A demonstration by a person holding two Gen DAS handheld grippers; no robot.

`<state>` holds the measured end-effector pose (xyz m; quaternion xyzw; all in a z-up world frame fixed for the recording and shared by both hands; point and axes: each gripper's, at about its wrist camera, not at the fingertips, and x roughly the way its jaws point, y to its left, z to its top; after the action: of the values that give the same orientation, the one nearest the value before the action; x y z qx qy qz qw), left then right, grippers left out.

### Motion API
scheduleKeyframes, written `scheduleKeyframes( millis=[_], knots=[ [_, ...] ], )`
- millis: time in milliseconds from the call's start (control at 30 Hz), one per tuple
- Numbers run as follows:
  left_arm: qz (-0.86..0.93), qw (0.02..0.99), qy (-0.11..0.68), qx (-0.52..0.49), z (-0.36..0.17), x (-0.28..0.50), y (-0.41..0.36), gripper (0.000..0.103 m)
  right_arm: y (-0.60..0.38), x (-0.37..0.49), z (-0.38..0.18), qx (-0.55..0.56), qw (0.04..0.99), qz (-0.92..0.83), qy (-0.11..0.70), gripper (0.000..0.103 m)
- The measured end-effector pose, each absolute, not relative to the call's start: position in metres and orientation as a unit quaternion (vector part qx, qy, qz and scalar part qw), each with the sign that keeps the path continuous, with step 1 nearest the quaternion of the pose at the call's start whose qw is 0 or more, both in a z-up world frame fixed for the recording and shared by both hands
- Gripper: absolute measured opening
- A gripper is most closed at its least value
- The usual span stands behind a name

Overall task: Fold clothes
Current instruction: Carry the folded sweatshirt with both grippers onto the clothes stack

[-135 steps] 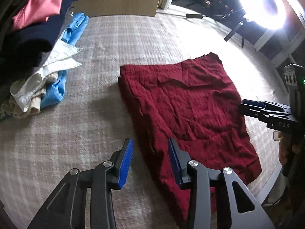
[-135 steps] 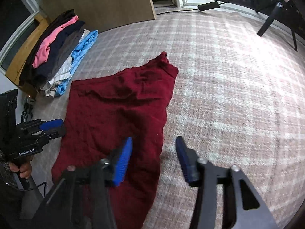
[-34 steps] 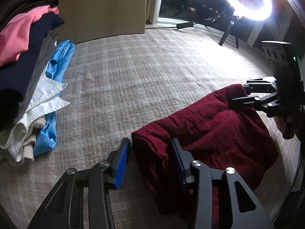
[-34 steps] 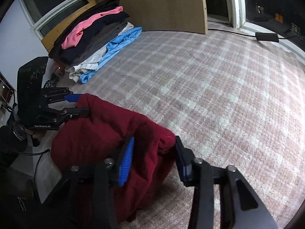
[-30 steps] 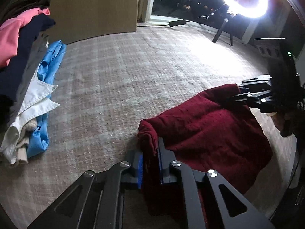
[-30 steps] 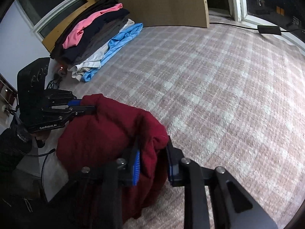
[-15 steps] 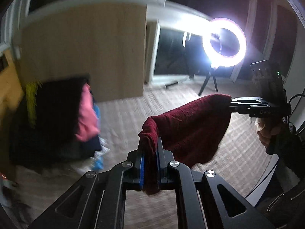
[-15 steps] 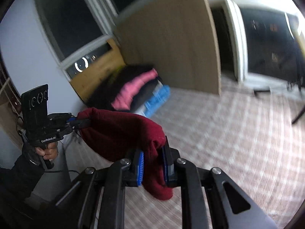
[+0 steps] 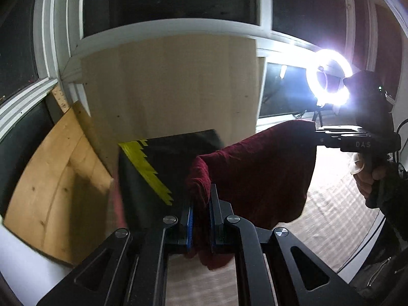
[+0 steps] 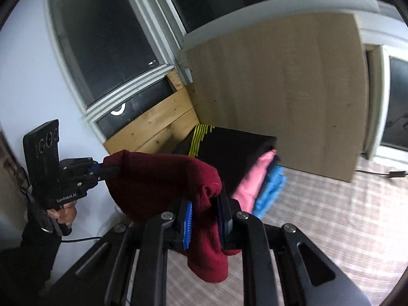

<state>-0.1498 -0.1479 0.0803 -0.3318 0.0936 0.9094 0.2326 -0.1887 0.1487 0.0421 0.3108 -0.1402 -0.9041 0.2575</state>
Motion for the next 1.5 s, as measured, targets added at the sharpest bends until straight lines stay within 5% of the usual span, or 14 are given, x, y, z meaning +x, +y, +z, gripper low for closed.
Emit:
scheduleKeyframes(
  millis=[600,667,800,867,1000,1100,1300,1500],
  knots=[
    [0.861,0.278,0.072,-0.420,-0.011,-0.335,-0.191,0.010,0.099,-0.350,-0.021,0.408,0.177,-0.889,-0.114,0.015],
    [0.858,0.272,0.077,-0.429,-0.019,-0.341,-0.188,0.020,0.101,-0.357,-0.029,0.416,0.174,-0.886,-0.110,0.018],
    [0.867,0.255,0.079,-0.421,-0.013,-0.341,-0.195,0.036,0.117,-0.357,-0.024,0.415,0.158,-0.888,-0.117,0.047],
    [0.881,0.234,0.077,-0.404,-0.002,-0.340,-0.206,0.045,0.128,-0.348,-0.010,0.393,0.149,-0.899,-0.127,0.047],
    [0.900,0.216,0.062,-0.373,0.020,-0.326,-0.226,0.038,0.126,-0.335,0.014,0.358,0.153,-0.916,-0.103,0.039],
    [0.891,0.247,0.077,-0.374,0.014,-0.316,-0.209,0.022,0.106,-0.335,0.023,0.353,0.170,-0.918,-0.059,0.030],
    [0.869,0.268,0.133,-0.394,-0.022,-0.314,-0.174,0.019,0.069,-0.356,-0.007,0.388,0.177,-0.904,-0.003,0.030],
    [0.869,0.269,0.056,-0.412,-0.034,-0.336,-0.201,0.010,0.087,-0.369,-0.030,0.416,0.181,-0.890,-0.042,0.030]
  ],
)
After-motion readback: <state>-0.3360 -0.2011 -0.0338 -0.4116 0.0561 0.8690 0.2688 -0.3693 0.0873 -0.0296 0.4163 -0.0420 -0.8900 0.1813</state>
